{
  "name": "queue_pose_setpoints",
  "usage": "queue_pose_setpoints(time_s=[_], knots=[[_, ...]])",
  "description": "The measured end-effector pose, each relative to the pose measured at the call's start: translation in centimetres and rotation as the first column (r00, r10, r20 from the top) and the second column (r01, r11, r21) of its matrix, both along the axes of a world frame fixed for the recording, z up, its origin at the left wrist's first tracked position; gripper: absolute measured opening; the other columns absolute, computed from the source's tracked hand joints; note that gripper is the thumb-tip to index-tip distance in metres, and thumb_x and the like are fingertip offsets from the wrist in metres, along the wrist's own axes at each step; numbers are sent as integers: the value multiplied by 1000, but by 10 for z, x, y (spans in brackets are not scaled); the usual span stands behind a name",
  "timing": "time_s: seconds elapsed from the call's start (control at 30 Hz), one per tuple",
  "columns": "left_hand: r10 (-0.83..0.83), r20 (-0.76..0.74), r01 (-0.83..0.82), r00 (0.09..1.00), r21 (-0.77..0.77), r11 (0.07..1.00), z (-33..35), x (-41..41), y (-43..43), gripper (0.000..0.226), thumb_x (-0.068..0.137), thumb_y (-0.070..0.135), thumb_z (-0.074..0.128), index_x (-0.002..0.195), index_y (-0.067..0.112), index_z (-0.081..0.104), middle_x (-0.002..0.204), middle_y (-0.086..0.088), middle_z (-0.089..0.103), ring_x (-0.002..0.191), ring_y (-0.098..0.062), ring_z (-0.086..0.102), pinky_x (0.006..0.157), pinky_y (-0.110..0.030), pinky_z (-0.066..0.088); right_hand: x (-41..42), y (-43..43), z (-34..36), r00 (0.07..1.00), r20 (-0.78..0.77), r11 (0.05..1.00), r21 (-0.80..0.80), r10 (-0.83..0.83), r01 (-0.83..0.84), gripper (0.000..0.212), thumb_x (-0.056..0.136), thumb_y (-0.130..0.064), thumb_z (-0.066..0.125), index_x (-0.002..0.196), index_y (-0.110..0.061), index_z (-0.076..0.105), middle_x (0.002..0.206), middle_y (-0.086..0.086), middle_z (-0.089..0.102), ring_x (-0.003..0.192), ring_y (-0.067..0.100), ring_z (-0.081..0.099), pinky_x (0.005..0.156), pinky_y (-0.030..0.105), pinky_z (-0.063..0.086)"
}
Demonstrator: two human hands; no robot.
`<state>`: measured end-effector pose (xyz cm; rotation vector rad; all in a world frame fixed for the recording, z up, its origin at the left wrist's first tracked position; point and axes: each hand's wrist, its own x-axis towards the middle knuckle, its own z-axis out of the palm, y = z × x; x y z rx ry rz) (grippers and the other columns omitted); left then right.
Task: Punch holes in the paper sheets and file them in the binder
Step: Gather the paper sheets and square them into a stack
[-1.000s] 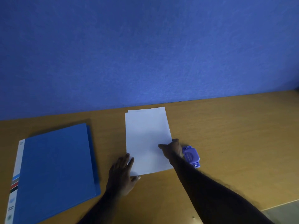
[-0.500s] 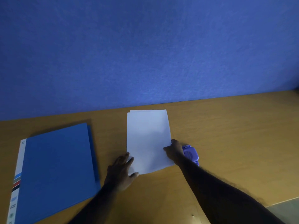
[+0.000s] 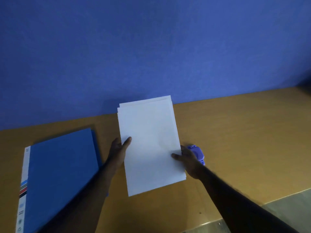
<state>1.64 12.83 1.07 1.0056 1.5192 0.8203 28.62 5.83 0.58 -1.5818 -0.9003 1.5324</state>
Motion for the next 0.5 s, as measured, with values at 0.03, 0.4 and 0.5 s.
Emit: queue_pose_setpoints(time_s=[0.03, 0.4, 0.5], knots=[[-6, 28, 4, 1000, 69, 998, 8, 3, 0, 54, 87, 45, 65, 131, 17, 53, 124, 5, 62, 117, -20, 58, 90, -27, 45, 1, -1, 3, 1000, 10, 1000, 8, 24, -24, 36, 86, -5, 67, 122, -8, 61, 115, 9, 71, 101, 21, 67, 86, 34, 56], [21, 9, -22, 1000, 505, 863, 59, 37, -32, 32, 91, 14, 55, 122, 23, 54, 114, 13, 63, 105, 4, 59, 86, -11, 45, -16, 15, 51, 957, 170, 948, 259, -233, 185, 27, 83, 1, 65, 107, -12, 64, 100, 2, 72, 93, 21, 68, 80, 34, 57], [46, 4, -40, 999, 565, 824, 63, 36, -37, 35, 87, 20, 59, 122, 16, 52, 115, 9, 63, 108, -2, 59, 89, -16, 46, -14, 14, 54, 955, 104, 921, 311, -277, 233, 30, 80, 2, 65, 105, -15, 66, 99, 3, 74, 93, 20, 71, 80, 34, 58]])
